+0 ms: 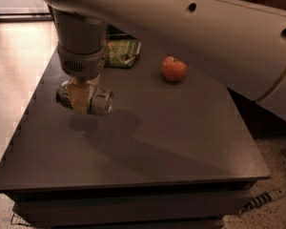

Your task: Place 7up can upright

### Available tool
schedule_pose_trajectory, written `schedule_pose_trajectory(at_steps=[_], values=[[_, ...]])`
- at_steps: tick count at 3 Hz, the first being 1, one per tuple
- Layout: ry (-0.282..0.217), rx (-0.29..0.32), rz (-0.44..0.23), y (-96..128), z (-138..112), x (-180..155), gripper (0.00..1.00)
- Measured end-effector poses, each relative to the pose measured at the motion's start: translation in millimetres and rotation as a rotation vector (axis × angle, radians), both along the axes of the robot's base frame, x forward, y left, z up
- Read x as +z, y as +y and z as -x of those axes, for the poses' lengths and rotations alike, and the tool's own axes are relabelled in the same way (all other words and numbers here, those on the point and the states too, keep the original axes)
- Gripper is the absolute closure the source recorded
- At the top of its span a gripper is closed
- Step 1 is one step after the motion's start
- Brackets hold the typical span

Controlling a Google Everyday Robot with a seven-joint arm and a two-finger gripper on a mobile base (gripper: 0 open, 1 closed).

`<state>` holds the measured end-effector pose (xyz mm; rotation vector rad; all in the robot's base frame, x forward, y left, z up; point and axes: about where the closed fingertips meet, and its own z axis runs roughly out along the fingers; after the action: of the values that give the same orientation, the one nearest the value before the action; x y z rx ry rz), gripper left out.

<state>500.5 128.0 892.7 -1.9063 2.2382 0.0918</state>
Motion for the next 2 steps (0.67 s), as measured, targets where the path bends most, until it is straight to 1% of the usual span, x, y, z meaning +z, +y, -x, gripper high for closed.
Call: schedule_pose_trajectory(at_steps=[1, 2], values=[[-0.035, 0.045, -0.146, -10, -15, 15, 1.0], [-0.106, 0.092, -0.393, -21, -21, 29, 1.0]])
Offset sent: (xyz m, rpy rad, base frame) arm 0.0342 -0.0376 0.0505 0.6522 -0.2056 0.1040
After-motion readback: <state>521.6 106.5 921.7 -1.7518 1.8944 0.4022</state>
